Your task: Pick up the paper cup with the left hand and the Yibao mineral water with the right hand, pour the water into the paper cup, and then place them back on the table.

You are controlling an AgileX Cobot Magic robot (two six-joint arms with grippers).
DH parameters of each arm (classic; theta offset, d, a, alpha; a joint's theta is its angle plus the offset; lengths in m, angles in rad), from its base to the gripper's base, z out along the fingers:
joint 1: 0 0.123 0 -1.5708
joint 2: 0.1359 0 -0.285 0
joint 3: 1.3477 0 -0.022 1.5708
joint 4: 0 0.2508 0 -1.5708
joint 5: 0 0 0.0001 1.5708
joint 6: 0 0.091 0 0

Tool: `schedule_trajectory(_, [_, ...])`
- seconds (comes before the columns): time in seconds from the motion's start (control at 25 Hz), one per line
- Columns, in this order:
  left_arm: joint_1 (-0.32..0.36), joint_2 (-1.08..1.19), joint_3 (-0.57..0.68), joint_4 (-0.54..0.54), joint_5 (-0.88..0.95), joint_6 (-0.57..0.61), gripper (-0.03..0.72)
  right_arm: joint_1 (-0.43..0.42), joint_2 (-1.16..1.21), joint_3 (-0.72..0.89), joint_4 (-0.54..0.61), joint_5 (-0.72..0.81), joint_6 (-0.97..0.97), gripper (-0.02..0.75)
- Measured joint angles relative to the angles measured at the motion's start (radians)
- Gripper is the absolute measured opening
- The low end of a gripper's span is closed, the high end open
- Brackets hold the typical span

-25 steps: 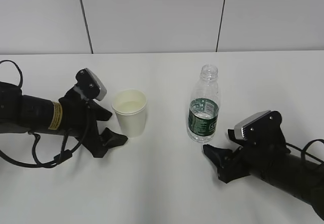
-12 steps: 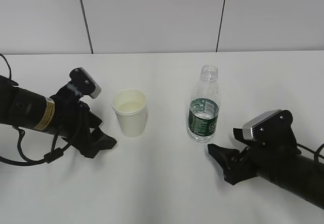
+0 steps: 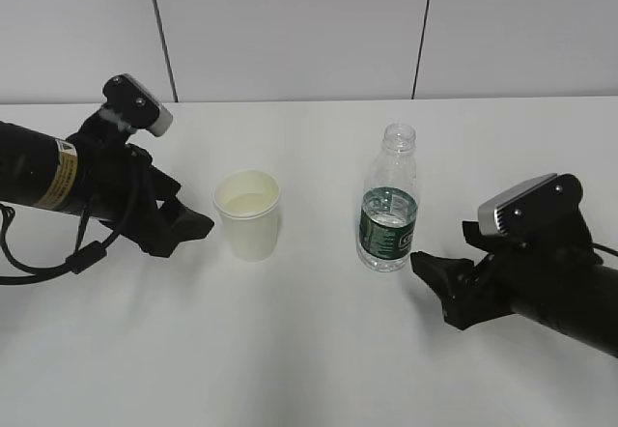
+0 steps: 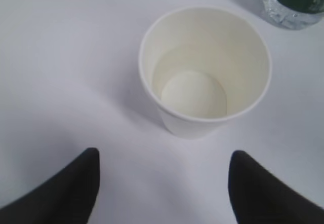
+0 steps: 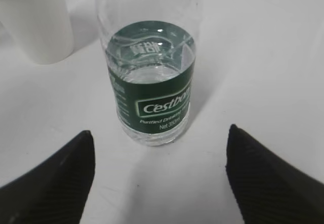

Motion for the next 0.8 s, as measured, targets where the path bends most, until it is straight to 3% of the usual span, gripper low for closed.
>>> schedule_trajectory(0.16, [0.002,-0.038,0.000,0.081,-0.031,-0.196,0.521,0.000,-0.141,0.002,0.000,0.185,0.031,0.594])
schedule_trajectory(0.24, [0.005,-0.045,0.000,0.082,-0.067,-0.235,0.521,0.000,-0.220,0.000,0.000,0.313,0.036,0.594])
schedule_trajectory(0.52, [0.006,-0.047,0.000,0.082,-0.095,-0.254,0.521,0.000,-0.410,-0.114,-0.002,0.807,0.103,0.594])
schedule_trajectory(0.8, [0.006,-0.047,0.000,0.082,-0.095,-0.257,0.521,0.000,-0.438,-0.329,0.002,1.356,0.108,0.594])
